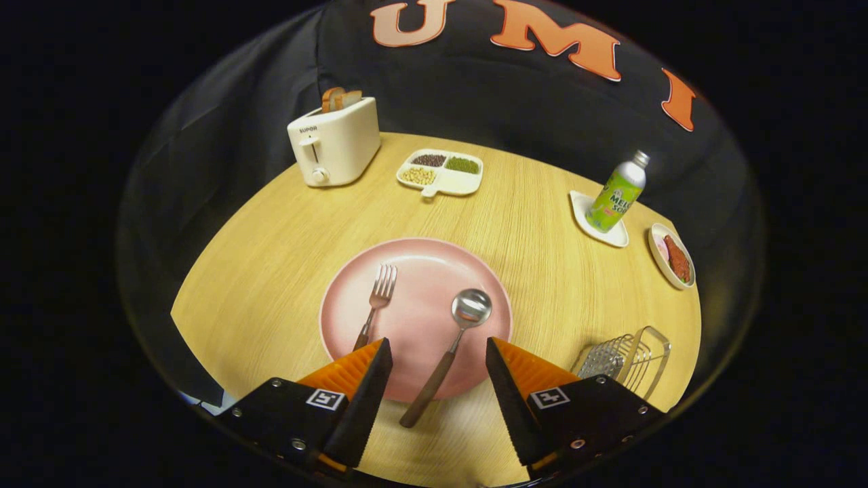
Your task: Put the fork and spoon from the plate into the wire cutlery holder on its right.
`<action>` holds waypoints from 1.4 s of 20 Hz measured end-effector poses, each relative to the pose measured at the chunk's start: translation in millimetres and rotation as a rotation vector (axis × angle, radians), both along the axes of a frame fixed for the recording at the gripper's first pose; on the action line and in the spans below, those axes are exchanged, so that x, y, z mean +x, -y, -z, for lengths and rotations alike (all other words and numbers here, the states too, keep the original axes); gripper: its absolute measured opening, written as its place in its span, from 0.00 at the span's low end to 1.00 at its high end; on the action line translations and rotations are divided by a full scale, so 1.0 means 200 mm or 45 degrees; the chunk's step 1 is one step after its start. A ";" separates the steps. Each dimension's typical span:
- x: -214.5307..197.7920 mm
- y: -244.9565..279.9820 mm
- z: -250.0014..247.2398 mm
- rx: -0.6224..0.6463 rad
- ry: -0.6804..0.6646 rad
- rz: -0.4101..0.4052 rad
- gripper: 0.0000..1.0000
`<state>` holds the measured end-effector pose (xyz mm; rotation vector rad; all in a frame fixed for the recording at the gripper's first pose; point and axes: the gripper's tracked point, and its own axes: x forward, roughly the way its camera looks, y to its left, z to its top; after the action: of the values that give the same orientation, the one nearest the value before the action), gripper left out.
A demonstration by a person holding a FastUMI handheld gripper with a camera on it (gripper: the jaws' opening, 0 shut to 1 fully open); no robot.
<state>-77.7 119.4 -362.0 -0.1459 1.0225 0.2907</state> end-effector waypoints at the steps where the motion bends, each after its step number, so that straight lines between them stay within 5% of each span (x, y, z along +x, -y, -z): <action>1: -0.01 0.01 0.04 -0.017 -0.030 0.007 0.81; 10: -0.06 0.01 0.21 -0.028 -0.283 0.122 0.55; 17: -0.01 0.07 0.25 -0.056 -0.274 0.186 0.12; 28: 0.01 0.12 0.04 0.084 -0.148 0.210 0.05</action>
<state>-76.5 95.2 -370.1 0.0153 1.1319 0.1836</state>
